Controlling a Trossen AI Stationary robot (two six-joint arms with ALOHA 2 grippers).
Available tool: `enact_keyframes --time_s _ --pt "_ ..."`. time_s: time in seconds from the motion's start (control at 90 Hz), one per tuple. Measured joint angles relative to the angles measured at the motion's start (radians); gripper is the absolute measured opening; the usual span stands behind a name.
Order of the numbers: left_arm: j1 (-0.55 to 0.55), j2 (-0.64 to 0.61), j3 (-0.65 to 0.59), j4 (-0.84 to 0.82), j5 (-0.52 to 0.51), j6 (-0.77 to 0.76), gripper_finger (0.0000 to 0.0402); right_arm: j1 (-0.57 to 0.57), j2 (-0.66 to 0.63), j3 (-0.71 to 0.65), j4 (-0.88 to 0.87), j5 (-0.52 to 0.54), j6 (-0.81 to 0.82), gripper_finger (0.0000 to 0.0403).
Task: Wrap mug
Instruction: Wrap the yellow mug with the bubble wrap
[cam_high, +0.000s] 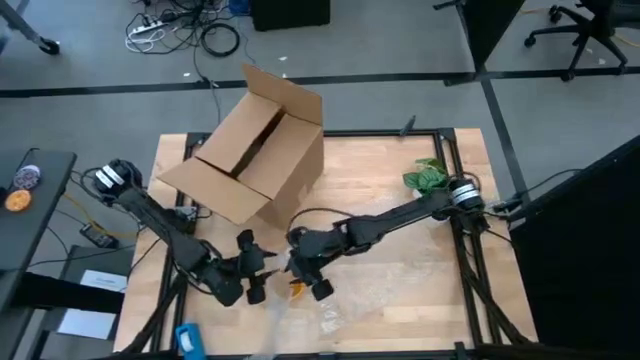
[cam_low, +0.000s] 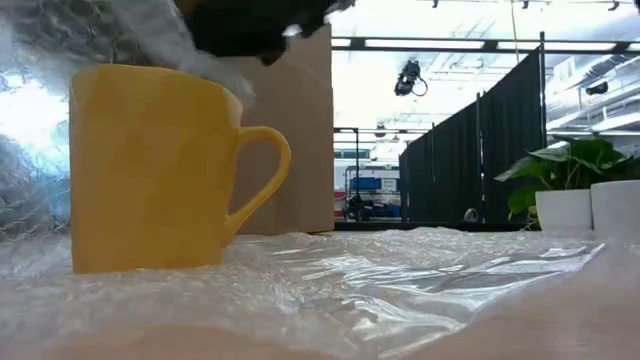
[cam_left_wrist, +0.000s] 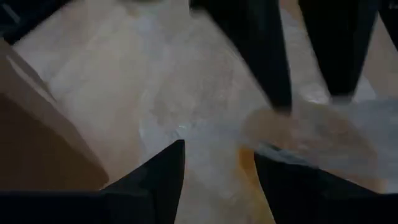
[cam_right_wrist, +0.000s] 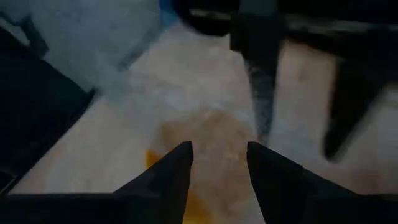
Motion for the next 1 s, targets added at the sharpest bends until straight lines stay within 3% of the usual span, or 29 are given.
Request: enact_keyframes --time_s 0.278,0.4,0.522,0.778,1.0 --pt "-0.096 -0.139 0.117 -0.462 0.047 -0.212 0.0177 0.000 0.154 0.220 -0.268 0.004 0.000 0.0112" --pt "-0.139 -0.140 0.091 -0.464 0.026 -0.334 0.0177 -0.004 0.188 0.268 -0.321 -0.039 0.012 0.0111" --pt "-0.136 -0.095 -0.029 -0.302 0.071 -0.427 0.0177 -0.004 0.202 0.305 -0.394 -0.049 0.014 0.0111" --pt "-0.089 0.054 -0.323 0.436 0.127 -0.349 0.0177 -0.010 0.214 0.349 -0.393 -0.090 0.000 0.0111" --pt "0.000 0.166 -0.380 0.649 0.170 -0.275 0.0177 -0.011 0.290 0.364 -0.373 -0.130 0.025 0.0111"
